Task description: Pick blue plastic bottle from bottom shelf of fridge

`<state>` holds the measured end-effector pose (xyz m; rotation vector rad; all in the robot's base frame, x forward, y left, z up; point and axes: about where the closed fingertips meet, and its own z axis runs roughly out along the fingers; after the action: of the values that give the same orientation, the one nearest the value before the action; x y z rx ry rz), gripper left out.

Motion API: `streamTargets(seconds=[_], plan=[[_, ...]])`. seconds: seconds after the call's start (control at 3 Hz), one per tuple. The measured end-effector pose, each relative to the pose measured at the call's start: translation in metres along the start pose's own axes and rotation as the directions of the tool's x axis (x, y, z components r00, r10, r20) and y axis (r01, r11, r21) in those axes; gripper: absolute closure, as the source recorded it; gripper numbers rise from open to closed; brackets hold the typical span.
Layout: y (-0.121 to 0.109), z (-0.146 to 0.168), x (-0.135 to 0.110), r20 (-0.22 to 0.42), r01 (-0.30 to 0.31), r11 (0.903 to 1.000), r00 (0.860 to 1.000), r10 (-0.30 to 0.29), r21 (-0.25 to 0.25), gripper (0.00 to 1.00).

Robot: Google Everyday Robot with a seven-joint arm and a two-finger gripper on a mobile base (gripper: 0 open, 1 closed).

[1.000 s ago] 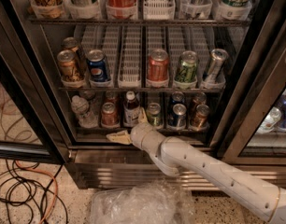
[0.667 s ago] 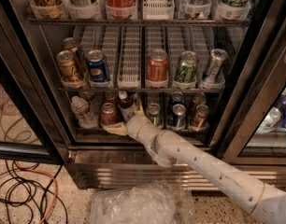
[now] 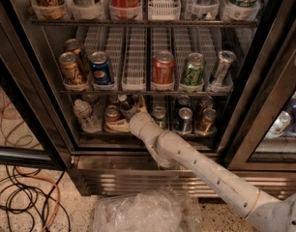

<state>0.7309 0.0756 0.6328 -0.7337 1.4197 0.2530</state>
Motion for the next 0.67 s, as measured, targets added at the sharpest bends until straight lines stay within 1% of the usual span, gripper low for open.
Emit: streamTargets(seconds=[0.33,0.67], plan=[[-0.0083,-0.0085,0.0089,-0.024,0.003,0.9991,1.0,-0.002,0.042,0.42],[-0.0073,-0.0108,0.0074,-0.024,0.003,0.9991,1.0,-0.002,0.042,0.65]])
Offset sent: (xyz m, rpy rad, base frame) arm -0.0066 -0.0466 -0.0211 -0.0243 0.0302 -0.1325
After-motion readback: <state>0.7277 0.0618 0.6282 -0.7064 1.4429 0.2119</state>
